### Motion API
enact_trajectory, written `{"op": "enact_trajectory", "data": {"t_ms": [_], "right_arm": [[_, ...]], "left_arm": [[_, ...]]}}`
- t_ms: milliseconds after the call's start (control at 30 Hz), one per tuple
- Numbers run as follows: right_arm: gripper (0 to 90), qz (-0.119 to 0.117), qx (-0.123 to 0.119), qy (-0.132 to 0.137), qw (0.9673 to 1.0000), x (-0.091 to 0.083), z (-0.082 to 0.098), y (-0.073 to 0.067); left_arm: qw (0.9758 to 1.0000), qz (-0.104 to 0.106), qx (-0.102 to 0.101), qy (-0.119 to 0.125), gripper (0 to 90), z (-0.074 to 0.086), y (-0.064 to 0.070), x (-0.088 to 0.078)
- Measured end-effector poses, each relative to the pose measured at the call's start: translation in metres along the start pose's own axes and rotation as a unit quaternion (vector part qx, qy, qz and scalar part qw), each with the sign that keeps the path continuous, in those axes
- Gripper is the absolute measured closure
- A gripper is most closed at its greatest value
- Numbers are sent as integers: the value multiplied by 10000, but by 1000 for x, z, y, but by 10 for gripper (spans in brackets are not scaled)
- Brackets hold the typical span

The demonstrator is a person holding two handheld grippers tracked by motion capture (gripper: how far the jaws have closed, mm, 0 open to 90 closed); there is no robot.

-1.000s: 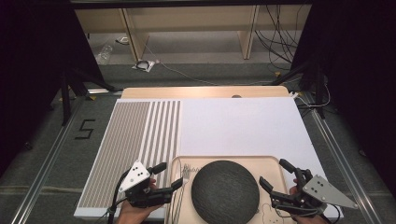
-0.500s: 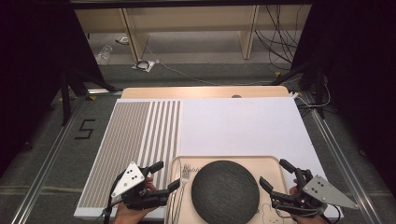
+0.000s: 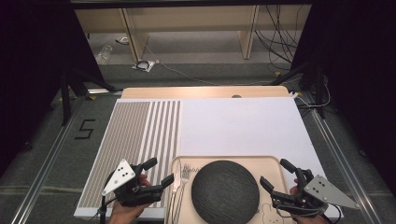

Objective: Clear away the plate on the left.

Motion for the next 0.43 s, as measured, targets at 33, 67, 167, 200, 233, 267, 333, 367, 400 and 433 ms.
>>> {"op": "enact_trajectory", "data": {"t_ms": [33, 67, 167, 200, 233, 267, 333, 367, 400, 433], "right_arm": [[169, -2, 4, -1, 10000, 0, 0, 0], [169, 1, 2, 10, 10000, 0, 0, 0], [168, 12, 12, 20, 10000, 0, 0, 1], [168, 15, 14, 21, 10000, 0, 0, 1], [168, 14, 10, 22, 10000, 0, 0, 1], [168, 13, 15, 30, 10000, 0, 0, 1], [168, 8, 11, 8, 10000, 0, 0, 0], [168, 4, 10, -1, 10000, 0, 0, 0], [168, 3, 9, -4, 10000, 0, 0, 0], [168, 4, 7, -5, 10000, 0, 0, 0]], "left_arm": [[10000, -4, 17, -10, 184, 0, 0, 0], [10000, 5, 20, -21, 184, 1, 1, 1], [10000, 27, 73, -44, 184, 1, 2, 1], [10000, 34, 76, -43, 184, 1, 2, 1], [10000, 40, 68, -39, 184, 1, 2, 1], [10000, 41, 55, -34, 184, 1, 2, 1], [10000, 36, 58, -37, 184, 1, 2, 1], [10000, 36, 57, -37, 184, 1, 2, 1], [10000, 39, 55, -34, 184, 1, 2, 1], [10000, 39, 62, -37, 184, 1, 2, 2]]}}
Point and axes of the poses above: each handheld gripper's, and its own axes: x roughly forward along the jaws, z roughly out of its underside, y roughly to its right, the point moved 6 cm from there along x, roughly forward along the jaws, and after that the axes turned 1 degree about z, right-handed, at the moved point
